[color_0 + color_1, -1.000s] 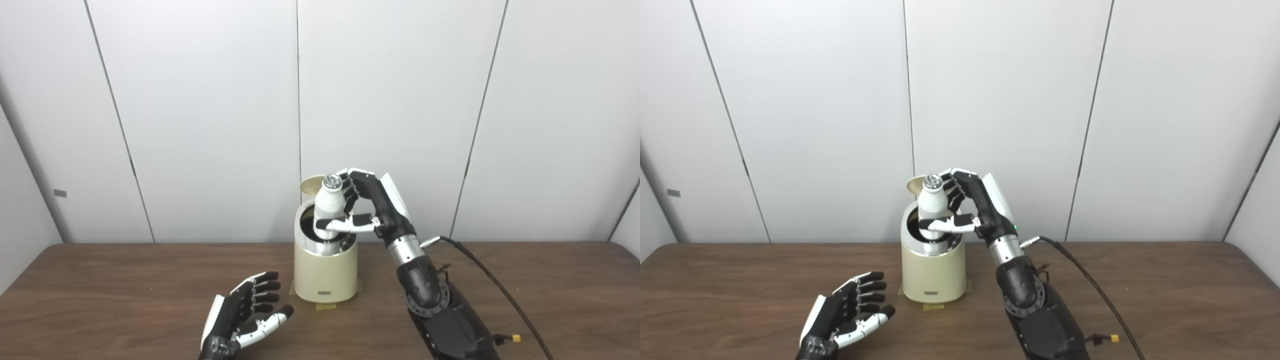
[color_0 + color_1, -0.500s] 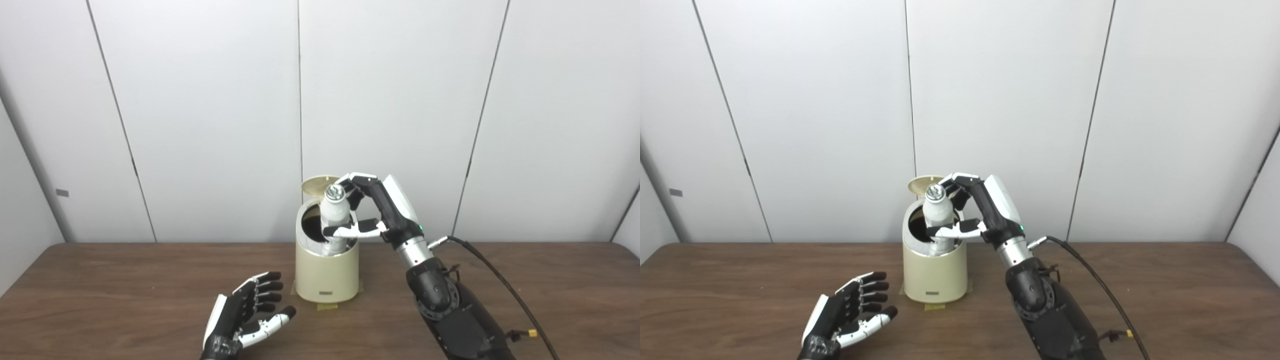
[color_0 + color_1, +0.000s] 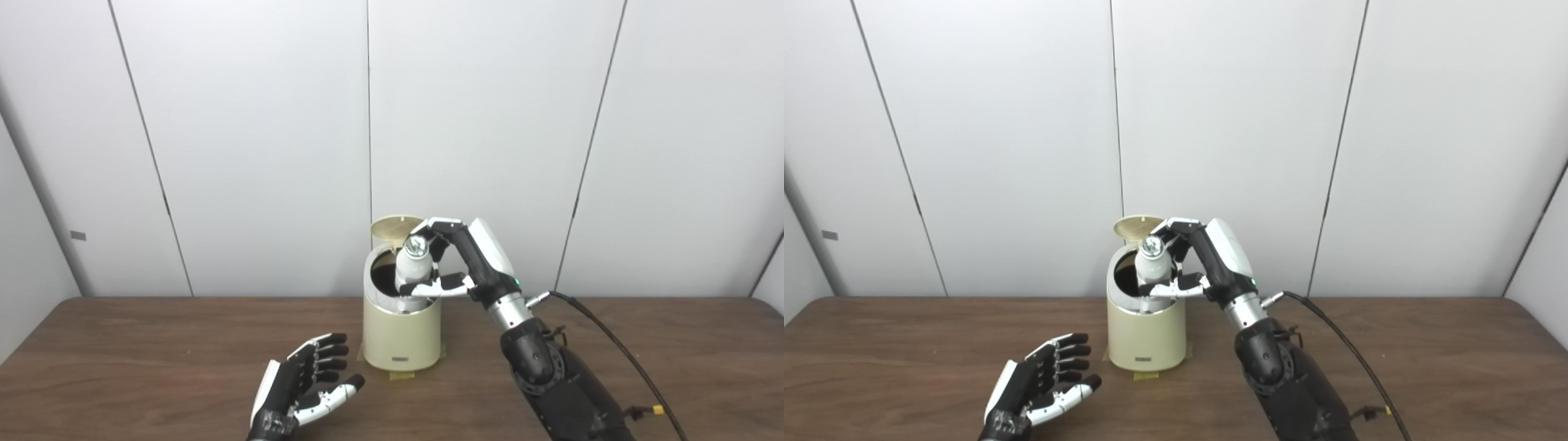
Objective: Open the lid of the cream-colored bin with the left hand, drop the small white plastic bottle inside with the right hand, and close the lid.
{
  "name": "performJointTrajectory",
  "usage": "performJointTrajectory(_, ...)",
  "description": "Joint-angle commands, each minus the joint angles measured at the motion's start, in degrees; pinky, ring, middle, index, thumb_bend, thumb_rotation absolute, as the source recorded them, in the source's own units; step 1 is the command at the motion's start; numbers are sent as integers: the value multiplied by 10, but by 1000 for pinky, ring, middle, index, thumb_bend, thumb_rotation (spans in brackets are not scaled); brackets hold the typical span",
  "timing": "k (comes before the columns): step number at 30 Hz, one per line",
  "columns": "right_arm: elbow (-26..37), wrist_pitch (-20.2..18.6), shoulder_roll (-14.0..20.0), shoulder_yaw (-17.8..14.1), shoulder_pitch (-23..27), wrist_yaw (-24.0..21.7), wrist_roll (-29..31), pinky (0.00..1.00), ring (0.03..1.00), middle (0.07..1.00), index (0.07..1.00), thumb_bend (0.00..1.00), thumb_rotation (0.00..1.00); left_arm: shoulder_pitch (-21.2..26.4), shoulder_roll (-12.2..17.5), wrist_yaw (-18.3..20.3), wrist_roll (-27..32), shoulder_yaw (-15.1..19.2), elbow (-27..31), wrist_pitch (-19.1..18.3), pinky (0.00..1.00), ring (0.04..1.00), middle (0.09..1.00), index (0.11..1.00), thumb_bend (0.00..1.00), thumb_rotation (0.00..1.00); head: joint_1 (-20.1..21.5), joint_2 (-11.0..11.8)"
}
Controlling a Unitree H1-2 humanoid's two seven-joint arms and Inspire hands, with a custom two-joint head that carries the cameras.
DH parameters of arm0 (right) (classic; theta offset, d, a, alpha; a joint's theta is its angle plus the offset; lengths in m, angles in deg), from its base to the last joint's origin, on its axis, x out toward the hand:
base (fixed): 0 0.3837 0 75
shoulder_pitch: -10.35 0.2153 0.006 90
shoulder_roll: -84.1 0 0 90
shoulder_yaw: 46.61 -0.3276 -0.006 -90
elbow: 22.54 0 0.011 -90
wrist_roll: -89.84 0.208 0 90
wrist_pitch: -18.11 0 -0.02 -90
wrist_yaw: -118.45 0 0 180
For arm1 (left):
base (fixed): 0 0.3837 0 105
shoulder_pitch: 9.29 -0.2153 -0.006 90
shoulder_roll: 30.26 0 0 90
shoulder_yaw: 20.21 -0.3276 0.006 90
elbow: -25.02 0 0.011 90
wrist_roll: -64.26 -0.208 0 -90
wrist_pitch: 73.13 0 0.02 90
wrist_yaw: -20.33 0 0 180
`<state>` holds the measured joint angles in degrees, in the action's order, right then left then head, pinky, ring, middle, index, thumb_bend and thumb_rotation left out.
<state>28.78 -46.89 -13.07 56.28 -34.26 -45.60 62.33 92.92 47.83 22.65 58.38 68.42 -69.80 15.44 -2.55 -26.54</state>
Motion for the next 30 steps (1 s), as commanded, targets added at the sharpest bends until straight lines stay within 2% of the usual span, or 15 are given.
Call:
performJointTrajectory(1,3,18,8,5,34,9,-5,364,417,481,507,501,0,17,0,-5,-2,-1,21,5,679,710,748,787,694,123,-1,0)
performJointTrajectory(6,-24,19,13,28,45,38,-17,360,409,482,515,500,0,17,-1,-4,0,-2,20,5,675,710,748,789,690,119,-2,1)
performJointTrajectory(10,-42,18,10,29,51,45,-21,355,409,483,515,500,0,16,-1,-6,-3,-3,21,3,675,709,747,789,693,127,-2,1)
performJointTrajectory(16,-34,-8,9,24,50,13,-13,344,419,496,542,497,0,15,-2,-4,-2,-3,26,-3,700,711,747,791,693,119,-5,-3)
performJointTrajectory(19,-13,-45,10,26,44,-8,-20,333,446,483,520,515,0,14,-1,-3,-1,-3,26,-3,706,716,751,794,688,121,-6,-3)
performJointTrajectory(21,0,-60,9,25,40,-15,-22,334,452,605,644,526,0,14,0,-3,-2,-3,25,-1,713,720,751,795,684,120,-5,-3)
performJointTrajectory(23,12,-72,9,25,36,-21,-23,335,455,667,693,529,0,14,1,-3,-3,-3,25,0,701,717,752,792,686,117,-5,-3)
performJointTrajectory(30,34,-89,8,23,28,-31,-21,328,454,696,713,530,0,12,2,-3,-4,-3,29,-4,698,712,748,787,687,112,-4,-5)
